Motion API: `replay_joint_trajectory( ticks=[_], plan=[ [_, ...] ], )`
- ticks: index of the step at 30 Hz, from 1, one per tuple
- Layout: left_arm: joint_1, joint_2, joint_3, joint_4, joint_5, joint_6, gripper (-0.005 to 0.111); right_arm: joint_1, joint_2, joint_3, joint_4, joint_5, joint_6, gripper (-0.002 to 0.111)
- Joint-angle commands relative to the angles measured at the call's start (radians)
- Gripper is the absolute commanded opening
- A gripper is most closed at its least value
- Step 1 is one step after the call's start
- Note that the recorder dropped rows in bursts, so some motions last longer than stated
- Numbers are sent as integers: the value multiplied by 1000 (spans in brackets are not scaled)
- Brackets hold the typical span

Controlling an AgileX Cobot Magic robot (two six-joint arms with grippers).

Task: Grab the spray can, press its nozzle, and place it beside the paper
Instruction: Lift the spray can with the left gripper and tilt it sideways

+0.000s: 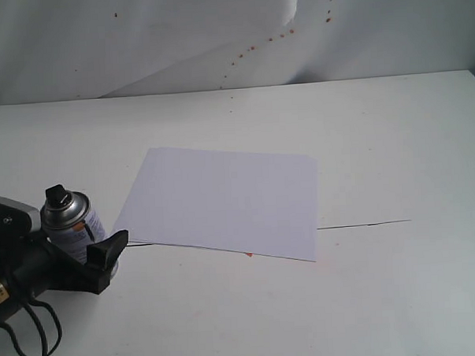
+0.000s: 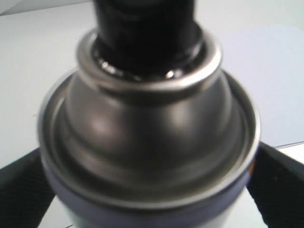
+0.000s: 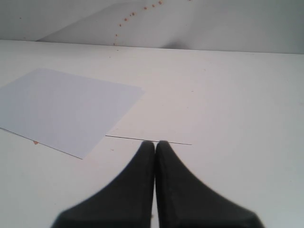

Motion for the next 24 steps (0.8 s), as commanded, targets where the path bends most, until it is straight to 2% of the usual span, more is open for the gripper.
replay_joint_trajectory(
  ticks=[1,6,9,16,18,21,22,24],
  plan=[
    [-5,-1,-5,-12,17,4,95,4,-6,3,-8,1,0,0],
    [-5,-1,-5,-12,36,4,93,4,-6,3,-8,1,0,0],
    [-5,-1,-5,-12,36,4,83,4,-6,3,-8,1,0,0],
    [-5,-1,-5,-12,36,4,49,4,-6,3,-8,1,0,0],
    [-5,-1,-5,-1,36,4,34,4,-6,3,-8,1,0,0],
    [-5,-1,-5,41,36,4,5,4,-6,3,-8,1,0,0],
    [-5,-1,-5,54,36,4,0,4,-6,3,-8,1,0,0],
    [-5,-1,-5,62,36,4,0,4,-6,3,-8,1,0,0]
  ],
)
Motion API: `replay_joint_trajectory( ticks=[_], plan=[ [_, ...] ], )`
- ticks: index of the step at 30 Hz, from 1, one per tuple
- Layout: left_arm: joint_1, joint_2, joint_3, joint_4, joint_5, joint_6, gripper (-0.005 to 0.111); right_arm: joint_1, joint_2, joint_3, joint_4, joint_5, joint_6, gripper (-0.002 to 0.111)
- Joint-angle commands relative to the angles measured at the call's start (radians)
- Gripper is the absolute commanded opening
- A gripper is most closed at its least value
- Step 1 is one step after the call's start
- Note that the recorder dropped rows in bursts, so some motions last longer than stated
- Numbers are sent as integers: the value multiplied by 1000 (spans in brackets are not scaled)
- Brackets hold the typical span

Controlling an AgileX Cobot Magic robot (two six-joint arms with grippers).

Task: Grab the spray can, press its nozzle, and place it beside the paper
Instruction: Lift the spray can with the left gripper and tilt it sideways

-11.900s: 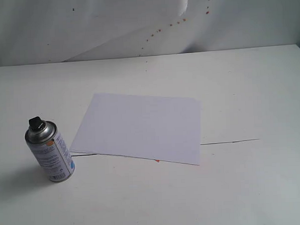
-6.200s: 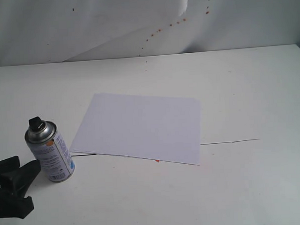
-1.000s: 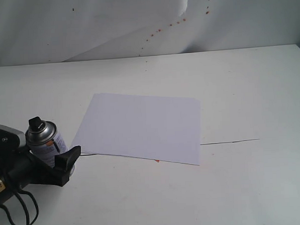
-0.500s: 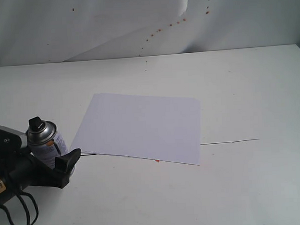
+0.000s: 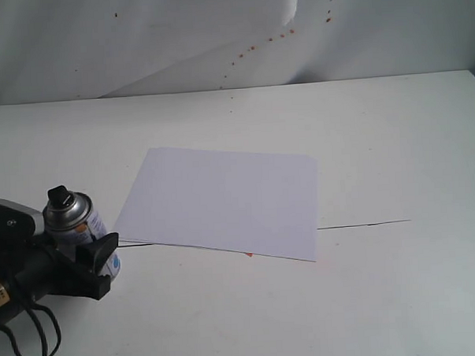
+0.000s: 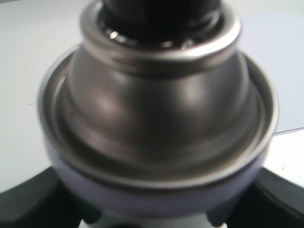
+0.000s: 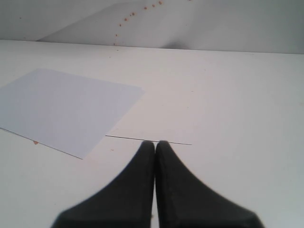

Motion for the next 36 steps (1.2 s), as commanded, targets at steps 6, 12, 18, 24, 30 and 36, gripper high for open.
replay_joint_trajectory(
  ticks=[6,12,18,24,30,36],
  plan=[
    [-5,-14,-5,1,-5,4,0,4,-6,3,-8,1,0,0],
    [-5,-115,-5,-29,38,-49,0,4,-6,3,-8,1,0,0],
    [-5,-275,-54,-44,290,-78,0,4,-6,3,-8,1,0,0],
    [-44,-393,-240,160,703,-207,0,4,-6,3,-8,1,0,0],
    [-103,-386,-399,248,962,-205,0,4,-6,3,-8,1,0,0],
    [-165,-341,-534,268,1152,-168,0,4,-6,3,-8,1,0,0]
  ],
)
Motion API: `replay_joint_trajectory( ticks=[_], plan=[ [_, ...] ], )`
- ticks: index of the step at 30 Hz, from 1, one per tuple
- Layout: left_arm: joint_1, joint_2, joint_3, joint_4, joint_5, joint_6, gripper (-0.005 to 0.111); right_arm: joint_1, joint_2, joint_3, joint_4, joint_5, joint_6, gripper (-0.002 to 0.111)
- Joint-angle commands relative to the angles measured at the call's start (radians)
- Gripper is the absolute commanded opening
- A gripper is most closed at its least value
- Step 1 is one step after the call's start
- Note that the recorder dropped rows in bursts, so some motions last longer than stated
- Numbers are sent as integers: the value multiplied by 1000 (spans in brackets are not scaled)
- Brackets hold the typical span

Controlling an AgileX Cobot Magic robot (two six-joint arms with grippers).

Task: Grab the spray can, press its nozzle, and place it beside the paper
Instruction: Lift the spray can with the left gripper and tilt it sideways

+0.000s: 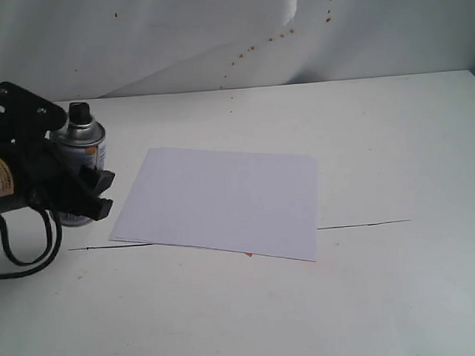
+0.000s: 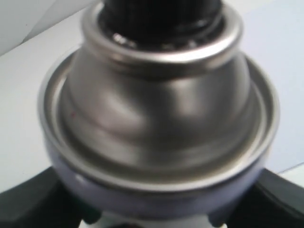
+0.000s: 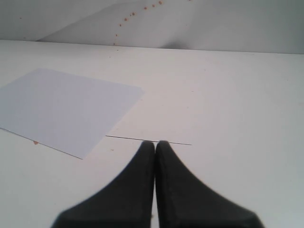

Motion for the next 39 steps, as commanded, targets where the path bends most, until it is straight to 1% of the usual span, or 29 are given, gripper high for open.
replay_joint_trajectory(
  ticks=[1,7,11,17,19,22,25,28,29,33,36,39],
  plan=[
    [-47,33,-102,8,124,49,0,4,-6,3,-8,1,0,0],
    [-113,103,-210,2,259,208,0,4,-6,3,-8,1,0,0],
    [-151,159,-284,0,314,334,0,4,-6,3,-8,1,0,0],
    [-187,229,-393,-23,404,514,0,4,-6,3,-8,1,0,0],
    [-189,254,-434,-60,440,579,0,4,-6,3,-8,1,0,0],
    [-190,286,-496,-167,505,707,0,4,-6,3,-8,1,0,0],
    [-190,317,-567,-298,590,893,0,4,-6,3,-8,1,0,0],
    [-190,343,-634,-395,667,1048,0,4,-6,3,-8,1,0,0],
    [-190,354,-657,-417,691,1074,0,4,-6,3,-8,1,0,0],
    [-190,387,-734,-422,756,1096,0,4,-6,3,-8,1,0,0],
    [-190,410,-773,-422,763,1112,0,4,-6,3,-8,1,0,0],
    [-190,445,-809,-422,804,1147,0,4,-6,3,-8,1,0,0]
  ],
)
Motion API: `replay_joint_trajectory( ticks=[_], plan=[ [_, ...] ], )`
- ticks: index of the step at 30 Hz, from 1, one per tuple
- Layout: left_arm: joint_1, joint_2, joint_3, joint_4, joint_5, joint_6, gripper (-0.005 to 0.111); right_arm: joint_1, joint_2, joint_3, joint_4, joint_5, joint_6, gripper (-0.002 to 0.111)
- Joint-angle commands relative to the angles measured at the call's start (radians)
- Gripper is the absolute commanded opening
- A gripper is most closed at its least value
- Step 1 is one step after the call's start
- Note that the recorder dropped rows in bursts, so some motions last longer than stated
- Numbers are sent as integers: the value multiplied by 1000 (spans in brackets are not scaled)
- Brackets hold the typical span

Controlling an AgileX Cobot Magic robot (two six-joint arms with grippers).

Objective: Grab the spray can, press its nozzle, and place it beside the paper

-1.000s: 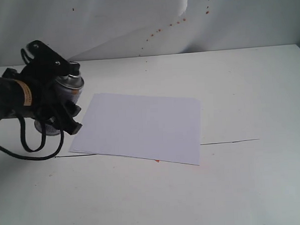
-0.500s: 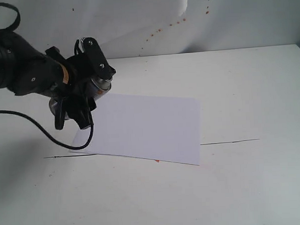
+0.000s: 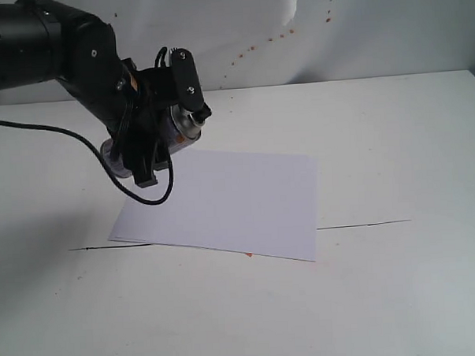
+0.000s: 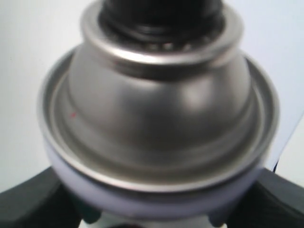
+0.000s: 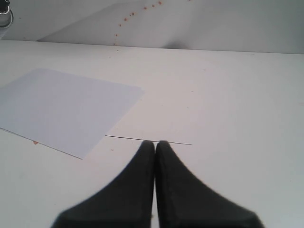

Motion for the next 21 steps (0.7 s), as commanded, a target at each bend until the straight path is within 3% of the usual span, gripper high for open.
replay_joint_trajectory(
  ticks=[1,10,21],
  plan=[
    [-7,39,-64,-9,43,44,0,4,-6,3,-8,1,0,0],
    [-7,145,-151,-32,118,44,0,4,-6,3,-8,1,0,0],
    [-7,154,-160,-34,163,46,0,4,-6,3,-8,1,0,0]
  ],
)
